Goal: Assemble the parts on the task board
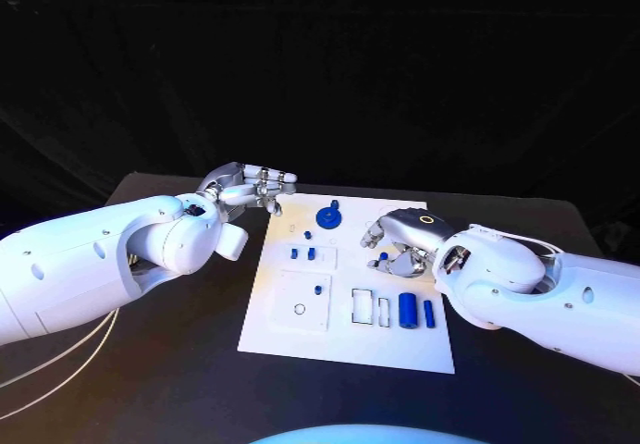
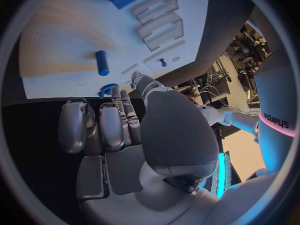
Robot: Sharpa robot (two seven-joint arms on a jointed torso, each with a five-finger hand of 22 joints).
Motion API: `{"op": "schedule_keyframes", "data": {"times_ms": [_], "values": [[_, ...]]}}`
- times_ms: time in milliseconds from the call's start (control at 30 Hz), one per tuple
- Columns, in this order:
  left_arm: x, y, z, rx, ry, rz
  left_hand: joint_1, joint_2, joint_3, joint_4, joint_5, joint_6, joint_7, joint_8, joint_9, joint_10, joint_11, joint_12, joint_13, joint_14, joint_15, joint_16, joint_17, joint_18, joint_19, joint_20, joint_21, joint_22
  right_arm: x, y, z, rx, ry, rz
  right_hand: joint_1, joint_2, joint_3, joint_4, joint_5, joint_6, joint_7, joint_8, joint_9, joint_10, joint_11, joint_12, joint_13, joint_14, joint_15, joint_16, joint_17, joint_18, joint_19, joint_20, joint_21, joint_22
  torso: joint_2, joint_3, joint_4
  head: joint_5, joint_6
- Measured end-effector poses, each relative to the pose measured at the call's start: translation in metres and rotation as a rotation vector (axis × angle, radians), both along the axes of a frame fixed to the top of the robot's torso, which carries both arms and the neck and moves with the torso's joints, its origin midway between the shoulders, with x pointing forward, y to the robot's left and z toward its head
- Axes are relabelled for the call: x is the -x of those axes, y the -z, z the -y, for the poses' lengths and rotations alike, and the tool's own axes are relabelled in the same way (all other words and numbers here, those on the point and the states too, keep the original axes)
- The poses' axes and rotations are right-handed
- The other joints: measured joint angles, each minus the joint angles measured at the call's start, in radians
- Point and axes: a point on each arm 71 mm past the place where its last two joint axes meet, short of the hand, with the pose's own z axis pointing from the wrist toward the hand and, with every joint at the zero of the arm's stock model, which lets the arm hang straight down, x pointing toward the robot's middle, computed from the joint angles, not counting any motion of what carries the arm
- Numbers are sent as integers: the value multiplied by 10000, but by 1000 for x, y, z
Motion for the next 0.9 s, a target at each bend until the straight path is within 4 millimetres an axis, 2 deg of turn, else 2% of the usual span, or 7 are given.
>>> {"op": "schedule_keyframes", "data": {"times_ms": [133, 233, 300, 367, 500, 700, 900], "values": [[0, 0, 0, 8, 32, -4, 0, 0, 0, 0, 0, 0, 0, 0, 0, 0, 0, 0, 0, 0, 0, 0, 0, 0, 0, 0, 0, 0, -7, 2, 12, 255, 323, -45, 0, 0, -240, -29, 0, -45, -45, 0, -42, -117, 22, 20, -68, 0, 0, 0, -15, 0, -2, 1, -91, 8, -12, 1, -9, -132, 42], [0, 0, 1, 12, 51, -8, 0, 0, 0, 0, 0, 0, 0, 0, 0, 0, 0, 0, 0, 0, 0, 0, 0, 0, 0, 0, 0, 1, -9, 3, 14, 354, 391, -94, 0, 0, -320, -28, 0, -57, -77, 0, -43, -148, -11, 66, -85, 0, 0, 0, 13, 0, -26, -23, -153, 8, -14, -6, -10, -160, 57], [0, 0, 1, 13, 62, -11, 0, 0, 0, 0, 0, 0, 0, 0, 0, 0, 0, 0, 0, 0, 0, 0, 1, 0, 0, 0, 0, 1, -10, 5, 15, 414, 417, -142, 0, 0, -362, -9, 0, -33, -100, 0, -57, -151, -14, 65, -86, 0, 0, 0, -9, 0, -40, -37, -173, 8, -15, -8, -16, -161, 60], [0, 0, 1, 15, 73, -14, 0, 0, 0, 0, 0, 0, 0, 0, 0, 0, 0, 0, 0, 0, 0, 0, 1, 0, 0, 0, 0, 1, -10, 8, 16, 466, 419, -209, 2, 2, -392, -15, 0, -27, -160, 0, -57, -151, -14, 117, -96, 0, 0, -31, -80, 156, -75, -2, -261, 7, -15, -12, -21, -151, 61], [0, 0, 0, 17, 88, -19, 0, 0, -28, -29, 0, 0, 0, 0, -10, 0, 0, 0, 9, 0, 0, 0, 1, 0, 0, 0, -40, -8, -10, 11, 16, 560, 398, -318, 107, 107, -461, -2, 0, -3, -204, 0, -72, -149, -15, 259, -97, 0, 0, -40, -100, 156, -75, -2, -268, 7, -15, -13, -20, -137, 49], [0, 0, 0, 15, 93, -24, 0, -1, -28, -29, 0, 0, -1, 0, -10, 0, 0, 0, 10, 0, 0, 0, -8, 0, 0, 0, -39, -10, -11, 15, 15, 684, 366, -445, 220, 221, -472, -14, 47, 135, -258, 0, -85, 183, -131, 516, -96, 0, 0, -39, -86, 155, -66, -11, -204, 6, -15, -18, -21, -124, 34], [0, 0, 0, 12, 92, -30, 0, -1, -28, -28, 0, 1, -1, 0, -9, 0, 0, 0, 10, 0, 0, 0, -7, 1, 0, 0, -39, -9, -13, 18, 15, 809, 369, -545, 313, 453, -276, 5, 83, 511, -241, 84, -79, 687, -229, 721, -96, -13, -64, 83, 80, 157, 90, -167, 123, 5, -19, -18, -16, -128, 11]]}}
